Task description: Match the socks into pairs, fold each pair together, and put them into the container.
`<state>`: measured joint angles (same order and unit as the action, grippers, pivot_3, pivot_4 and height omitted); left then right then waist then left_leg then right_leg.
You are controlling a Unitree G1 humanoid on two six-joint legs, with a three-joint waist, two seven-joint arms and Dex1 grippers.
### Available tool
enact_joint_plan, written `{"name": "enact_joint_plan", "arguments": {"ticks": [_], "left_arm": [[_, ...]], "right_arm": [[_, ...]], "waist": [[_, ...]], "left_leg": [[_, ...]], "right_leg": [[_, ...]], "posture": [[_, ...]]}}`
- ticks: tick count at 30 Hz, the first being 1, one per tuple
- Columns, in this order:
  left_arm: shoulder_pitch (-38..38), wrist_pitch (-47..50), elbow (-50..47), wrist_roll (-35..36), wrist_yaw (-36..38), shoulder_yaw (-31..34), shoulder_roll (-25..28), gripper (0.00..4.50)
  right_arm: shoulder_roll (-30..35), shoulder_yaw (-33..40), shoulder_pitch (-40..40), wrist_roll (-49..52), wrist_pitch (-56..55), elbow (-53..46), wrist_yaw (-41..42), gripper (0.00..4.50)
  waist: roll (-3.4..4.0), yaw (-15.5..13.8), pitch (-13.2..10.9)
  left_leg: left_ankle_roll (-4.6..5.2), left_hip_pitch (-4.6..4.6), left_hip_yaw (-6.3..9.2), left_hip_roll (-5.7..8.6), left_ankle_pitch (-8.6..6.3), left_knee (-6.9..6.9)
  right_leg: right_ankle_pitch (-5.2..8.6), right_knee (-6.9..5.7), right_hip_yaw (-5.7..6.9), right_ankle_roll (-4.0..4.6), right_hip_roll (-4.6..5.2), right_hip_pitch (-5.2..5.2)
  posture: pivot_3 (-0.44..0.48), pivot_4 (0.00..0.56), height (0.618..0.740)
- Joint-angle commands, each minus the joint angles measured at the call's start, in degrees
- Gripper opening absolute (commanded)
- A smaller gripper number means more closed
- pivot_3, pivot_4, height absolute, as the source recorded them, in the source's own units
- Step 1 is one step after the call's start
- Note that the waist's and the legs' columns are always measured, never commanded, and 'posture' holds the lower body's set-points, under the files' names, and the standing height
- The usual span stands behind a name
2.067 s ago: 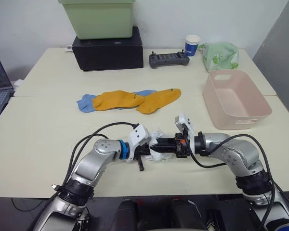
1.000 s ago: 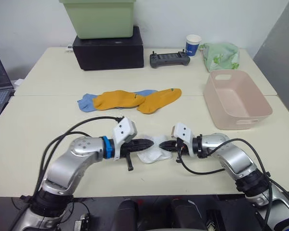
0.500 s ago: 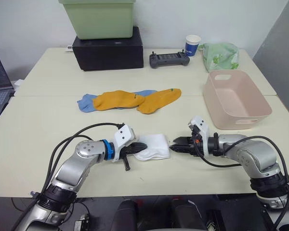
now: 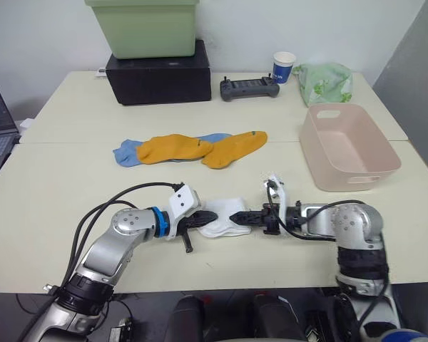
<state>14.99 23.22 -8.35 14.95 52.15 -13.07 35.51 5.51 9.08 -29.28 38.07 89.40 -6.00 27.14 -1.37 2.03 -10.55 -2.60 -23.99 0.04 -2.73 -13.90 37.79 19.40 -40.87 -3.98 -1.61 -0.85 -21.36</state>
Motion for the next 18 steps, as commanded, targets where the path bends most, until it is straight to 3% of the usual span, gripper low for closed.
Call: {"name": "enact_joint_plan", "arguments": {"ticks": [1, 5, 6, 8, 15, 18], "left_arm": [[-1.45, 0.68, -0.46, -0.85, -0.01, 0.06, 0.42, 0.00], [-2.01, 1.24, -1.55, -0.26, -0.15, 1.07, 0.94, 0.00], [-2.18, 1.31, -1.74, -0.08, -0.13, 1.39, 1.04, 0.00], [-2.51, 1.41, -2.07, 0.23, -0.06, 1.95, 1.11, 0.00], [-3.09, 1.25, -3.07, 0.82, 0.02, 3.55, 1.01, 0.00], [-2.99, 2.78, -5.31, 4.78, 0.50, 6.43, 0.50, 0.00]], "right_arm": [[-2.89, 2.91, -1.82, -0.02, 1.33, 2.31, -2.42, 2.94], [-3.07, 2.74, -2.46, -0.21, 0.67, 4.09, -2.33, 2.94], [-2.96, 2.78, -2.58, -0.21, 0.29, 4.41, -2.25, 2.77], [-2.54, 2.41, -2.68, -0.27, -0.48, 4.71, -2.04, 2.37], [-2.28, 1.76, -2.18, -0.32, -2.34, 5.18, -2.59, 0.02], [-1.37, 1.50, -1.66, -0.11, -3.44, 3.48, -2.41, 0.02]], "waist": [[0.00, 0.01, 0.00], [0.01, 0.20, 0.00], [0.01, 0.29, 0.00], [0.01, 0.46, 0.00], [-0.02, 0.91, 0.03], [-0.02, 0.92, 0.03]], "left_leg": [[0.00, -0.01, -0.02, 0.01, 0.00, 0.00], [0.00, 0.00, -0.05, 0.01, 0.00, 0.00], [0.00, 0.00, -0.04, 0.01, 0.00, -0.01], [0.00, 0.00, -0.03, 0.01, 0.00, -0.01], [0.01, 0.02, -0.04, 0.01, 0.00, -0.06], [0.00, 0.02, -0.03, 0.00, 0.00, -0.06]], "right_leg": [[0.00, 0.01, -0.01, 0.00, 0.01, 0.00], [0.00, 0.01, -0.01, 0.00, 0.03, 0.00], [0.00, 0.01, -0.01, 0.00, 0.02, -0.01], [0.00, 0.00, -0.01, 0.00, 0.01, -0.01], [0.00, 0.01, -0.02, 0.00, 0.01, 0.00], [0.00, 0.01, -0.01, 0.00, 0.01, 0.01]], "posture": [[0.000, 0.150, 0.740], [0.000, 0.150, 0.740], [0.000, 0.150, 0.740], [0.000, 0.150, 0.740], [0.000, 0.150, 0.740], [0.000, 0.150, 0.740]]}}
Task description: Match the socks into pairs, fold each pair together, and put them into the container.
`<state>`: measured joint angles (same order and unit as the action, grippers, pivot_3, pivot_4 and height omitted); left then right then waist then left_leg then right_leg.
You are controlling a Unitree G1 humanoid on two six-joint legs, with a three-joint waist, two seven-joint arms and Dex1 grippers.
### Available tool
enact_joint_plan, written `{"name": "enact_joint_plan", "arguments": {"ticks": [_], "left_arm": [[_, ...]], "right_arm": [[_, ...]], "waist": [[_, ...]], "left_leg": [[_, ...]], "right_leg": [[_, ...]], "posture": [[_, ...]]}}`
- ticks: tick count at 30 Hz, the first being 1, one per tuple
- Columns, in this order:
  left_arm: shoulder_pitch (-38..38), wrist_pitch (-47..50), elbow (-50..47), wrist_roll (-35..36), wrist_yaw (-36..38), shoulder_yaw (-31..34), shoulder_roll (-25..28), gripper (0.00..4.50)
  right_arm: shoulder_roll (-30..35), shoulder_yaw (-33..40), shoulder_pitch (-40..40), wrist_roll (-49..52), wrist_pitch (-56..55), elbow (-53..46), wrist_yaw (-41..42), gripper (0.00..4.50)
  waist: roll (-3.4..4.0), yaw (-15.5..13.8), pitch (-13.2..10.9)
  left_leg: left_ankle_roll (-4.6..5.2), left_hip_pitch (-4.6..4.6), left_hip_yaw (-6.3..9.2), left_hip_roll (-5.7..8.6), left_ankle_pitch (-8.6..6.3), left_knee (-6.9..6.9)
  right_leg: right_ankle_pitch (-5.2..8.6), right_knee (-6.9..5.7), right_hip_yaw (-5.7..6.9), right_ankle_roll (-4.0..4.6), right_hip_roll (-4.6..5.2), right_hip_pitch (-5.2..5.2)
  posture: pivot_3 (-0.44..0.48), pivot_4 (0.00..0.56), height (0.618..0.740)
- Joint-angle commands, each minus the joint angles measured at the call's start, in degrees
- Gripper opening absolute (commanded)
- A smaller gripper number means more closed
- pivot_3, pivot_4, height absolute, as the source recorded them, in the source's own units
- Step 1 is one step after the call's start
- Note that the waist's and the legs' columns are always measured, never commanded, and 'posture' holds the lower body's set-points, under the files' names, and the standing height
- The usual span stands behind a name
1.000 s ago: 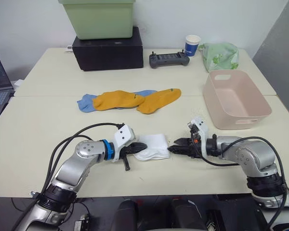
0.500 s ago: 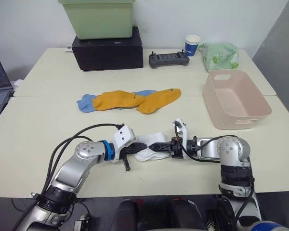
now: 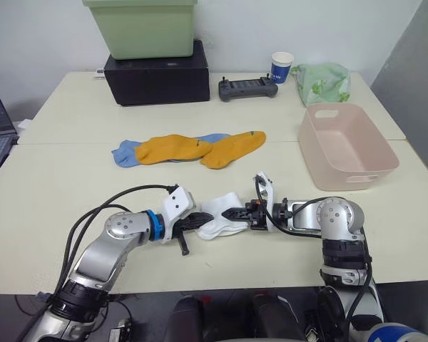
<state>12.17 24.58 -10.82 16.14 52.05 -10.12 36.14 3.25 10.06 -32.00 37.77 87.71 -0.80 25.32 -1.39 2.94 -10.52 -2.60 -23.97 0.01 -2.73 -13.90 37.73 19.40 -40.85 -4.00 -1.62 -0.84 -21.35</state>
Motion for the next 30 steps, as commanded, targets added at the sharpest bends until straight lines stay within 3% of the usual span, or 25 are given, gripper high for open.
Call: {"name": "enact_joint_plan", "arguments": {"ticks": [1, 2, 7, 10, 16, 22, 26, 30], "left_arm": [[0.11, 2.24, -4.38, 5.86, 1.33, 5.25, 0.26, 0.00], [0.48, 3.36, -5.88, 8.06, 2.15, 6.73, 0.80, 0.00], [8.50, 14.83, -12.01, 21.03, 2.67, 13.44, 3.26, 1.48], [15.12, 17.66, -11.50, 22.92, 1.69, 13.16, 3.03, 2.50], [33.24, 16.79, -5.08, 19.94, -4.82, 7.00, -8.46, 4.47], [44.76, 8.79, 6.87, 11.95, -9.84, 3.64, -18.23, 4.47], [48.25, 6.96, 12.17, 9.28, -10.44, 1.80, -22.60, 4.47], [48.08, 7.73, 12.44, 8.95, -9.03, 0.17, -24.78, 4.47]], "right_arm": [[1.21, 1.34, 0.96, 0.72, -2.00, -2.92, -0.40, 0.02], [2.14, 1.24, 0.98, 1.10, -2.73, -4.45, 0.22, 0.02], [9.63, 0.85, -1.79, 1.61, -9.85, -13.30, 2.60, 0.00], [17.65, -0.11, -4.97, -0.57, -15.77, -15.23, 4.78, 0.00], [39.09, -3.42, -12.59, -11.87, -34.39, -9.43, 12.24, 0.00], [53.47, -9.40, -17.89, -29.46, -60.12, 5.20, 15.17, 0.00], [57.80, -15.68, -17.45, -40.57, -78.62, 15.66, 16.22, 0.00], [56.78, -20.30, -18.09, -47.08, -88.89, 24.86, 17.80, 0.00]], "waist": [[0.00, 0.00, 0.00], [0.00, -0.04, -0.01], [0.03, -0.44, -0.08], [0.07, -0.38, -0.11], [0.05, -1.39, -0.17], [0.10, -1.12, -0.20], [0.12, -1.00, -0.21], [0.12, -0.90, -0.21]], "left_leg": [[0.00, -0.01, 0.00, 0.00, 0.00, 0.00], [0.00, -0.05, 0.02, -0.01, 0.00, 0.00], [-0.01, -0.58, 0.07, 0.04, 0.01, 0.12], [-0.01, -0.71, 0.05, 0.07, 0.01, 0.14], [-0.01, -0.82, -0.02, 0.18, 0.01, 0.18], [0.00, -0.85, -0.21, 0.21, 0.01, 0.15], [-0.05, -0.84, -0.35, 0.21, 0.04, 0.12], [-0.14, -0.82, -0.44, 0.14, 0.09, 0.12]], "right_leg": [[0.00, 0.00, 0.00, 0.00, 0.00, -0.01], [0.00, 0.00, 0.02, 0.00, 0.00, -0.03], [-0.01, -0.01, 0.12, -0.01, 0.07, -0.45], [-0.01, -0.01, 0.20, -0.03, 0.05, -0.58], [-0.02, 0.12, 0.28, -0.03, 0.05, -0.65], [-0.03, 0.29, 0.09, -0.01, 0.01, -0.70], [-0.03, 0.27, -0.03, -0.01, 0.00, -0.80], [-0.03, 0.17, -0.10, -0.01, -0.05, -0.86]], "posture": [[0.000, 0.150, 0.740], [0.000, 0.150, 0.740], [0.000, 0.150, 0.740], [0.000, 0.150, 0.740], [0.000, 0.150, 0.740], [0.000, 0.150, 0.740], [0.000, 0.150, 0.740], [0.000, 0.150, 0.740]]}}
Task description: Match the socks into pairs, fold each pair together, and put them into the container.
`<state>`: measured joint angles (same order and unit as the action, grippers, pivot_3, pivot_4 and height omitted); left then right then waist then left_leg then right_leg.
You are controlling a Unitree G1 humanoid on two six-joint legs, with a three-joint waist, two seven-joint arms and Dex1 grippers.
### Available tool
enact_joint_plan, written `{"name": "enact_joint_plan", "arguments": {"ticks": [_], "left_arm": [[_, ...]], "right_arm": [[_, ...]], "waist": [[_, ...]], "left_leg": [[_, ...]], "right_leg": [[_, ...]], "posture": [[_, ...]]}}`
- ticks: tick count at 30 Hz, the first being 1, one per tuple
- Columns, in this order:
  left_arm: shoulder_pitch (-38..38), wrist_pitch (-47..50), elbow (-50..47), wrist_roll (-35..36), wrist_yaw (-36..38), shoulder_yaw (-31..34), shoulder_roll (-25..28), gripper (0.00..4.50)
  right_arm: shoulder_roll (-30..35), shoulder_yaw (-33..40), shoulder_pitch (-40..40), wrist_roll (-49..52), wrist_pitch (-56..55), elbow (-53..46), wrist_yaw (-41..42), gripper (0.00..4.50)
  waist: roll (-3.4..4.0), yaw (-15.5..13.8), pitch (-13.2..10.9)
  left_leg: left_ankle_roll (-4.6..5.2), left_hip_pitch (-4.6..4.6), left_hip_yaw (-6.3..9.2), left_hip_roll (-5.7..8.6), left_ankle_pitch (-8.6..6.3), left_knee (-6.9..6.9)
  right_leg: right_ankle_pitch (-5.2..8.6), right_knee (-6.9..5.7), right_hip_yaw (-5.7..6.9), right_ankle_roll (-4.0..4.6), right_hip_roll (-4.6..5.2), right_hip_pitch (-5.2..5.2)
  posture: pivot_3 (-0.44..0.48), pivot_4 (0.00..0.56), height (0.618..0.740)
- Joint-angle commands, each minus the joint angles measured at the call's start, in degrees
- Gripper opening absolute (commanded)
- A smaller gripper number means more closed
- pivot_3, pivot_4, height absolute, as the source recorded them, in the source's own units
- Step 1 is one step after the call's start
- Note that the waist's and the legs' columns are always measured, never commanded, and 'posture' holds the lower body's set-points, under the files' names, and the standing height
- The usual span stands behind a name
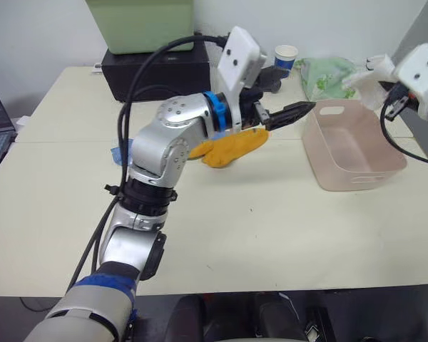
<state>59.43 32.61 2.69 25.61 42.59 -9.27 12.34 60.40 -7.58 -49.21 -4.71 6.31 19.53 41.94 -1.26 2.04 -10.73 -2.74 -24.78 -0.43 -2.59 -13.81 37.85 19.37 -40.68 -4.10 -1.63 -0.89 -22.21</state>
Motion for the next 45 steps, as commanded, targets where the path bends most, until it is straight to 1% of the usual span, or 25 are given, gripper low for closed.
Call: {"name": "enact_joint_plan", "arguments": {"ticks": [1, 4, 7, 9, 11, 13, 14, 18, 21, 24, 27, 29, 31, 34, 35, 37, 39, 43, 44, 45], "left_arm": [[0.65, -0.24, -0.84, -0.88, 0.25, -0.99, -1.40, 4.47], [-0.50, 0.10, -1.39, -1.47, 0.17, -1.54, -1.96, 4.47], [-2.07, 1.92, -3.80, -1.11, 0.74, -1.91, -1.26, 4.47], [-3.41, 2.82, -5.36, -1.75, 1.98, -3.10, 0.21, 4.47], [-4.48, 3.60, -5.89, -2.59, 1.85, -3.54, 1.27, 4.47], [-4.81, 3.85, -6.07, -2.68, 1.50, -3.27, 1.45, 4.50], [-4.89, 4.12, -6.20, -2.59, 1.20, -3.04, 1.34, 4.50], [-5.50, 5.13, -7.22, -2.29, 0.47, -2.57, 1.18, 4.50], [-6.10, 5.37, -7.71, -2.24, 0.32, -2.48, 1.51, 4.50], [-6.45, 4.88, -7.16, -2.81, 0.53, -2.68, 1.75, 4.50], [-6.11, 4.93, -6.83, -2.72, 0.93, -2.57, 1.72, 4.50], [-5.86, 4.52, -6.34, -2.99, 0.99, -2.67, 1.54, 4.50], [-5.79, 4.34, -6.10, -3.05, 0.83, -2.76, 1.04, 4.50], [-5.96, 4.31, -6.32, -3.10, 0.58, -2.95, 0.29, 4.50], [-6.09, 4.32, -6.52, -3.12, 0.57, -2.99, 0.16, 4.50], [-6.08, 4.32, -6.51, -3.25, 0.66, -3.01, 0.07, 4.50], [-6.02, 4.34, -6.51, -3.37, 0.79, -2.96, 0.22, 4.50], [-6.26, 4.68, -7.04, -3.53, 0.69, -2.93, 0.58, 4.50], [-6.40, 4.84, -7.29, -3.50, 0.62, -2.93, 0.66, 4.50], [-6.57, 5.02, -7.55, -3.46, 0.52, -2.91, 0.74, 4.50]], "right_arm": [[-1.17, -4.01, -1.53, -6.25, -9.42, 7.16, 1.36, 0.00], [-3.38, -8.52, -3.81, -12.34, -15.58, 15.85, 0.48, 0.00], [-4.25, -12.35, -5.04, -17.54, -21.90, 22.57, 0.40, 0.00], [-4.81, -13.12, -5.76, -18.37, -23.80, 24.67, 2.02, 0.00], [-5.67, -12.90, -6.17, -17.56, -23.13, 25.22, 5.25, 0.00], [-6.17, -12.58, -6.18, -16.96, -22.20, 25.33, 8.07, 0.70], [-6.32, -12.25, -6.10, -16.63, -21.82, 25.12, 9.00, 0.96], [-6.09, -11.27, -5.83, -15.79, -19.63, 23.24, 12.49, 2.42], [-5.56, -9.74, -5.02, -12.91, -13.62, 19.19, 18.76, 3.44], [-4.58, -7.34, -4.71, -9.15, -5.90, 11.96, 25.63, 3.44], [-3.67, -5.04, -6.59, -6.83, 0.72, 6.82, 29.52, 3.44], [-2.92, -4.57, -8.90, -7.84, 1.79, 6.16, 29.25, 3.44], [-2.77, -4.72, -10.81, -9.57, 1.44, 6.98, 27.02, 3.44], [-3.68, -5.72, -11.13, -11.95, -0.91, 9.48, 22.87, 3.44], [-4.28, -6.09, -10.31, -12.26, -1.89, 10.44, 21.92, 3.06], [-5.24, -6.67, -9.12, -12.93, -3.78, 12.78, 20.47, 2.52], [-6.04, -7.60, -8.41, -14.33, -5.98, 15.96, 18.43, 1.82], [-7.24, -9.31, -7.96, -16.88, -10.16, 22.57, 14.72, 0.26], [-7.49, -9.29, -8.09, -17.01, -10.65, 23.43, 14.36, 0.02], [-7.65, -9.18, -8.27, -17.14, -11.09, 23.98, 14.22, 0.02]], "waist": [[0.00, 0.00, 0.00], [0.05, -0.03, -0.02], [0.10, -0.13, -0.04], [0.11, -0.12, -0.05], [0.11, -0.11, -0.05], [0.11, -0.13, -0.05], [0.11, -0.15, -0.05], [0.11, -0.24, -0.05], [0.12, -0.26, -0.05], [0.12, -0.26, -0.05], [0.13, -0.25, -0.05], [0.14, -0.25, -0.05], [0.14, -0.26, -0.05], [0.13, -0.30, -0.05], [0.13, -0.30, -0.05], [0.13, -0.31, -0.05], [0.14, -0.29, -0.05], [0.14, -0.22, -0.05], [0.14, -0.22, -0.05], [0.14, -0.21, -0.05]], "left_leg": [[-0.01, 0.00, -0.02, 0.00, 0.01, 0.03], [-0.03, 0.05, -0.03, -0.01, 0.03, 0.09], [-0.12, 0.06, -0.01, -0.04, 0.09, 0.11], [-0.13, 0.06, -0.02, -0.04, 0.10, 0.10], [-0.14, 0.06, -0.01, -0.05, 0.10, 0.09], [-0.14, 0.06, 0.02, -0.06, 0.10, 0.10], [-0.14, 0.06, 0.05, -0.07, 0.10, 0.12], [-0.18, 0.06, 0.12, -0.04, 0.12, 0.16], [-0.18, 0.06, 0.12, -0.03, 0.12, 0.17], [-0.18, 0.06, 0.16, -0.05, 0.12, 0.17], [-0.19, 0.06, 0.20, -0.05, 0.13, 0.17], [-0.19, 0.06, 0.21, -0.04, 0.13, 0.20], [-0.19, 0.06, 0.19, -0.02, 0.13, 0.23], [-0.19, 0.06, 0.22, -0.03, 0.13, 0.26], [-0.19, 0.06, 0.24, -0.03, 0.13, 0.26], [-0.18, 0.06, 0.26, -0.02, 0.13, 0.27], [-0.18, 0.06, 0.24, -0.02, 0.13, 0.27], [-0.18, 0.06, 0.18, -0.02, 0.14, 0.26], [-0.18, 0.06, 0.18, -0.02, 0.14, 0.26], [-0.18, 0.06, 0.19, -0.03, 0.14, 0.25]], "right_leg": [[0.00, -0.07, -0.01, 0.00, 0.00, -0.01], [0.00, -0.19, -0.04, 0.00, 0.03, 0.00], [0.00, -0.25, -0.02, 0.00, 0.12, 0.00], [0.00, -0.24, -0.03, 0.00, 0.16, 0.00], [0.00, -0.21, -0.02, 0.00, 0.17, 0.01], [0.00, -0.22, 0.01, 0.00, 0.17, 0.02], [0.00, -0.23, 0.03, 0.00, 0.17, 0.04], [0.00, -0.25, 0.04, 0.00, 0.19, 0.09], [0.00, -0.26, 0.06, 0.00, 0.19, 0.10], [0.00, -0.29, 0.08, 0.00, 0.19, 0.10], [0.00, -0.31, 0.11, 0.01, 0.18, 0.10], [0.00, -0.32, 0.12, 0.01, 0.19, 0.10], [-0.01, -0.33, 0.12, 0.01, 0.20, 0.10], [-0.01, -0.33, 0.11, 0.01, 0.20, 0.13], [-0.01, -0.32, 0.10, 0.01, 0.20, 0.14], [-0.01, -0.32, 0.09, 0.01, 0.20, 0.17], [-0.01, -0.33, 0.09, 0.01, 0.20, 0.17], [-0.01, -0.34, 0.09, 0.01, 0.20, 0.14], [-0.01, -0.34, 0.09, 0.01, 0.20, 0.14], [-0.01, -0.33, 0.09, 0.01, 0.20, 0.14]], "posture": [[0.000, 0.150, 0.740], [0.000, 0.150, 0.740], [0.000, 0.150, 0.740], [0.000, 0.150, 0.740], [0.000, 0.150, 0.740], [0.000, 0.150, 0.740], [0.000, 0.150, 0.740], [0.000, 0.150, 0.740], [0.000, 0.150, 0.740], [0.000, 0.150, 0.740], [0.000, 0.150, 0.740], [0.000, 0.150, 0.740], [0.000, 0.150, 0.740], [0.000, 0.150, 0.740], [0.000, 0.150, 0.740], [0.000, 0.150, 0.740], [0.000, 0.150, 0.740], [0.000, 0.150, 0.740], [0.000, 0.150, 0.740], [0.000, 0.150, 0.740]]}}
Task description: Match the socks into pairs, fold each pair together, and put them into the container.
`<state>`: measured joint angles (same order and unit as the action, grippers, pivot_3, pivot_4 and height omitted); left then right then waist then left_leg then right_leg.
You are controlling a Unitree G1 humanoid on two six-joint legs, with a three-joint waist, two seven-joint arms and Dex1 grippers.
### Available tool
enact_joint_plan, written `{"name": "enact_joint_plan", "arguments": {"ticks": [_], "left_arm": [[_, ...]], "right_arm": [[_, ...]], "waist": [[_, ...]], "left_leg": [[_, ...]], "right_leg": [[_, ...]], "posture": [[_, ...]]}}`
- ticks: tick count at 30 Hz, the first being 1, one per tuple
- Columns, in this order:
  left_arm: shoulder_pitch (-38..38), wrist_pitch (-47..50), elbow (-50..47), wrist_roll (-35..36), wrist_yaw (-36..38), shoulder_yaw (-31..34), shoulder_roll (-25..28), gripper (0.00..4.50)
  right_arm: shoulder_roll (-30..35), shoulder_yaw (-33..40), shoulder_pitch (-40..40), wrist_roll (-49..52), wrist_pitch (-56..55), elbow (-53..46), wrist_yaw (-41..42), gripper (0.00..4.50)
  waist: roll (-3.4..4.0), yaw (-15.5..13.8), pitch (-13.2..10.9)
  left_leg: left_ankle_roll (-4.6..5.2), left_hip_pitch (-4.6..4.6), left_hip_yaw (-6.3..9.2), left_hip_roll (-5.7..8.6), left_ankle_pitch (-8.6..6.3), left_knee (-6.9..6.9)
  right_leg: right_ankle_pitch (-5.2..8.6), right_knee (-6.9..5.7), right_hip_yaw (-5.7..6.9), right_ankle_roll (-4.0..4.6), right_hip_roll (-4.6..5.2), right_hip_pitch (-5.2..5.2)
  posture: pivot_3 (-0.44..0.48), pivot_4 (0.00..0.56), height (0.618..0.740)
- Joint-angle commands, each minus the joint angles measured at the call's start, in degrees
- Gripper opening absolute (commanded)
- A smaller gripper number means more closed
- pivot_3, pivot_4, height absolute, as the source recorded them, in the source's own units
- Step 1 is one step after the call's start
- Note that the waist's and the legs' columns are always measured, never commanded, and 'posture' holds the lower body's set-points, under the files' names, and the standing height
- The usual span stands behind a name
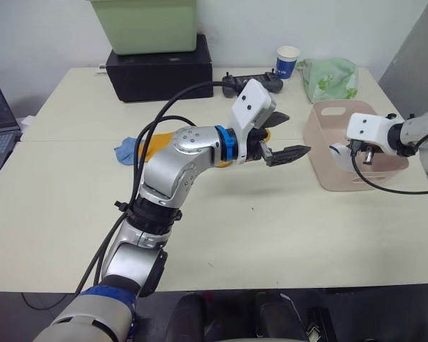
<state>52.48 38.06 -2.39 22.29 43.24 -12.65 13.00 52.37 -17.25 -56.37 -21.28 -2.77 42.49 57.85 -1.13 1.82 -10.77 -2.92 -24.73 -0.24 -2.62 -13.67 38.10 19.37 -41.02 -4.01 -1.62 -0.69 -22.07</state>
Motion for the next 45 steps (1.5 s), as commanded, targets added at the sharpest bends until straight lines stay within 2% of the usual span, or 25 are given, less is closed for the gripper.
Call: {"name": "enact_joint_plan", "arguments": {"ticks": [1, 5, 7, 11, 13, 14, 16, 19, 22, 23, 27, 33, 45], "left_arm": [[0.02, -0.17, -2.91, -0.04, -0.23, 0.63, 0.37, 4.50], [-2.20, 0.03, -4.75, 0.14, -0.36, 1.76, 2.33, 4.50], [-5.10, -0.99, -5.87, -0.58, -0.88, 2.81, 4.26, 4.50], [-13.55, -5.21, -9.32, -3.25, -3.56, 6.62, 9.11, 4.50], [-18.34, -7.87, -10.66, -5.04, -4.75, 8.01, 11.28, 4.50], [-21.09, -8.65, -11.36, -5.55, -5.63, 9.09, 12.08, 4.50], [-25.49, -9.46, -12.66, -5.80, -6.93, 10.97, 12.97, 4.50], [-32.49, -10.75, -15.07, -5.76, -8.59, 14.02, 13.69, 4.50], [-41.55, -12.29, -18.49, -5.23, -9.60, 17.54, 14.24, 4.50], [-44.00, -12.78, -19.29, -4.93, -10.13, 18.58, 13.92, 4.50], [-51.25, -15.81, -20.39, -5.85, -11.00, 19.65, 13.35, 4.50], [-56.84, -20.03, -19.90, -7.64, -13.75, 20.36, 12.40, 4.50], [-55.68, -21.06, -18.63, -7.50, -13.30, 20.01, 13.36, 4.50]], "right_arm": [[0.18, 1.10, -1.47, -0.08, -1.84, 0.49, -1.60, 0.02], [-1.28, 4.74, -1.94, 4.13, 0.83, -4.51, -0.75, 0.02], [-5.55, 10.16, -1.14, 11.78, 7.97, -11.03, -0.57, 0.02], [-15.87, 19.07, 4.57, 27.59, 23.00, -33.49, -2.64, 0.02], [-20.44, 21.07, 8.60, 32.79, 30.28, -43.02, -5.91, 0.02], [-22.28, 21.19, 11.38, 34.25, 32.72, -47.25, -7.49, 0.19], [-24.35, 20.47, 15.92, 35.03, 34.88, -52.86, -10.26, 0.61], [-26.96, 18.55, 22.59, 34.90, 36.08, -58.52, -14.35, 1.63], [-29.29, 16.31, 31.60, 32.16, 32.10, -60.91, -18.58, 2.80], [-30.00, 15.60, 34.52, 31.50, 30.83, -61.53, -19.81, 3.06], [-31.01, 13.60, 43.78, 28.09, 25.45, -63.32, -23.95, 4.48], [-31.19, 14.63, 49.47, 27.07, 25.02, -65.60, -28.05, 4.48], [-31.43, 12.85, 48.60, 24.93, 23.21, -64.70, -30.72, 4.48]], "waist": [[0.00, 0.01, 0.00], [0.02, 0.30, 0.01], [0.04, 0.74, 0.02], [0.10, 1.38, 0.06], [0.12, 1.05, 0.07], [0.12, 0.84, 0.07], [0.13, -0.01, 0.08], [0.12, -0.66, 0.08], [0.03, -0.68, 0.14], [0.02, -0.65, 0.14], [0.03, -0.47, 0.14], [0.03, -0.11, 0.14], [0.02, -0.05, 0.14]], "left_leg": [[0.00, 0.00, 0.00, 0.00, 0.00, 0.00], [0.00, 0.02, -0.01, -0.01, 0.00, 0.00], [-0.01, 0.05, -0.01, -0.03, 0.00, -0.02], [-0.02, 0.12, 0.22, -0.21, 0.01, -0.06], [-0.07, 0.07, 0.40, -0.30, 0.04, -0.07], [-0.07, 0.06, 0.45, -0.32, 0.04, -0.08], [-0.08, 0.03, 0.49, -0.26, 0.04, -0.05], [-0.04, -0.02, 0.43, 0.04, 0.03, 0.03], [0.15, 0.03, 0.43, 0.13, -0.07, 0.08], [0.16, 0.04, 0.45, 0.13, -0.08, 0.07], [0.17, 0.08, 0.54, 0.03, -0.09, -0.04], [0.17, 0.28, 0.51, 0.01, -0.10, -0.11], [0.18, 0.47, 0.48, -0.01, -0.11, -0.15]], "right_leg": [[0.00, 0.00, 0.00, 0.00, 0.00, 0.00], [0.00, -0.04, 0.00, 0.00, -0.01, 0.00], [0.00, -0.08, 0.00, 0.00, -0.02, 0.00], [-0.01, -0.17, 0.02, 0.01, -0.03, 0.02], [0.00, -0.19, 0.14, 0.02, -0.03, 0.03], [0.00, -0.18, 0.19, 0.02, -0.04, 0.04], [0.00, -0.16, 0.23, 0.02, 0.00, 0.06], [0.00, -0.11, 0.27, 0.01, 0.31, 0.15], [0.00, 0.01, 0.29, 0.00, 0.44, 0.33], [0.00, 0.02, 0.30, 0.00, 0.44, 0.34], [0.00, -0.01, 0.38, 0.00, 0.32, 0.32], [0.01, -0.02, 0.34, 0.00, 0.26, 0.46], [0.01, 0.06, 0.29, 0.00, 0.01, 0.66]], "posture": [[0.000, 0.150, 0.740], [0.000, 0.150, 0.740], [0.000, 0.150, 0.740], [0.000, 0.150, 0.740], [0.000, 0.150, 0.740], [0.000, 0.150, 0.740], [0.000, 0.150, 0.740], [0.000, 0.150, 0.740], [0.000, 0.150, 0.740], [0.000, 0.150, 0.740], [0.000, 0.150, 0.740], [0.000, 0.150, 0.740], [0.000, 0.150, 0.740]]}}
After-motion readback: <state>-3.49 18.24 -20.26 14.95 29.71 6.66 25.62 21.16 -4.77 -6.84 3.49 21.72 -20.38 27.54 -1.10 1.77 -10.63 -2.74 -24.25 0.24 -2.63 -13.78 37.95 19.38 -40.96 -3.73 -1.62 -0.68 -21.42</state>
